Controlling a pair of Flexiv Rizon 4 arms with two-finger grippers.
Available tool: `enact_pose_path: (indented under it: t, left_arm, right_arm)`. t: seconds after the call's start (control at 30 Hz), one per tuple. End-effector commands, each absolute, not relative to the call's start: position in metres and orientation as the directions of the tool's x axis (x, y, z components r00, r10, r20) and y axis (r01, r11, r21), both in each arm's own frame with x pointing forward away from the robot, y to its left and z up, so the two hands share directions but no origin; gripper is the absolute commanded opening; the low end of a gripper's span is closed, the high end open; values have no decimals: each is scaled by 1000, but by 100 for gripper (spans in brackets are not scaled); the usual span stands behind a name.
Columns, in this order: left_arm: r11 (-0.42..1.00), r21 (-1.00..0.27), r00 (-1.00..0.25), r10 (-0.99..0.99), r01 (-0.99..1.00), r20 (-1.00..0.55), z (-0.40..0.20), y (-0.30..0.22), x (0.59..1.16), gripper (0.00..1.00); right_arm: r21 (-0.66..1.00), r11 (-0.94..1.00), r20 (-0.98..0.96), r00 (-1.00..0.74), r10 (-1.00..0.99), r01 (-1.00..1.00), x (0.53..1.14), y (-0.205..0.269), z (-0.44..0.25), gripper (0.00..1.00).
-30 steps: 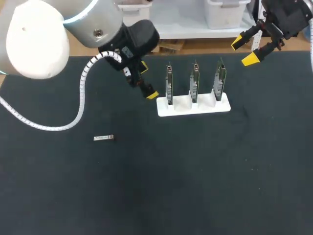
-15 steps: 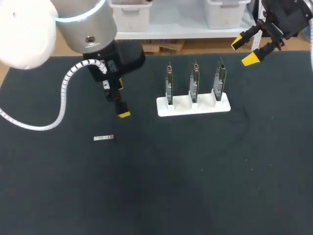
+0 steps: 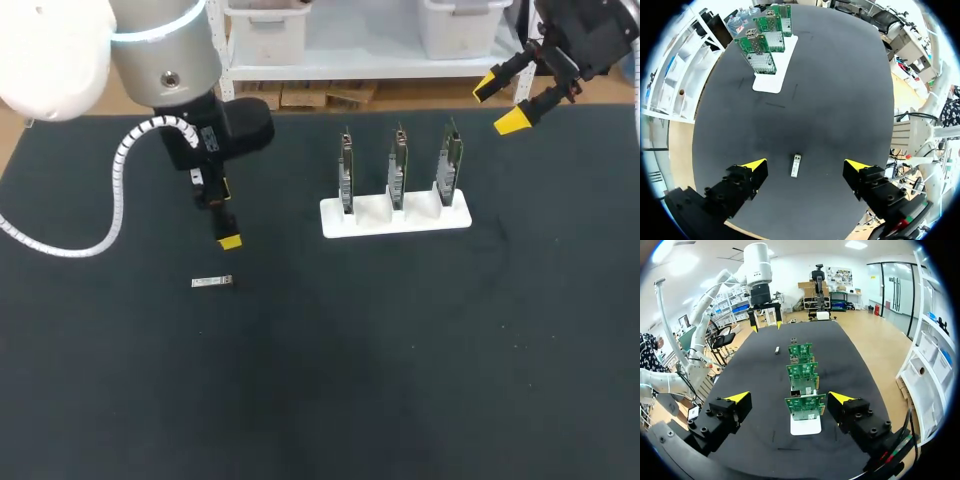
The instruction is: Pick up the optical module with the left hand, and insert it into the network port with the right hand.
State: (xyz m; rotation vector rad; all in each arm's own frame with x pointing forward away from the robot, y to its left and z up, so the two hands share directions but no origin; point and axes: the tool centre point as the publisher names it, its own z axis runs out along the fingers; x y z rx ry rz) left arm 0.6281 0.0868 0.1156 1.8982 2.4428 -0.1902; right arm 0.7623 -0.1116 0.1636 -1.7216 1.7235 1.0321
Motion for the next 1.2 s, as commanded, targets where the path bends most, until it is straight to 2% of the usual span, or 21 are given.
enact_pose_path:
  t: [0.03, 0.33, 0.47, 0.63, 0.83, 1.03, 1.2]
  left_arm:
    - [241, -69, -247, 963, 968, -110, 116, 88, 627, 100]
    - [241, -69, -247, 963, 968, -110, 116, 88, 627, 100]
    - [101, 113, -85, 987, 989, -135, 123, 73, 625, 100]
    - [48, 207, -18, 990, 977, -142, 118, 74, 616, 100]
    - [68, 221, -39, 991, 973, -132, 104, 91, 608, 100]
    - [142, 173, -124, 986, 975, -107, 94, 111, 609, 100]
    - [148, 141, -139, 987, 979, -77, 82, 120, 612, 100]
  right_arm:
    - [164, -78, -787, -83, -611, -983, 760, -111, 164, 100]
    - [164, -78, -787, -83, -611, -983, 760, -111, 164, 100]
    - [164, -78, -787, -83, -611, -983, 760, -111, 164, 100]
    - [164, -78, -787, -83, -611, -983, 760, -111, 164, 100]
    - [164, -78, -787, -83, -611, -983, 760, -111, 164, 100]
    - [164, -78, -787, -83, -611, -983, 760, -111, 164, 100]
    - [164, -78, -787, -83, -611, -983, 760, -111, 164, 100]
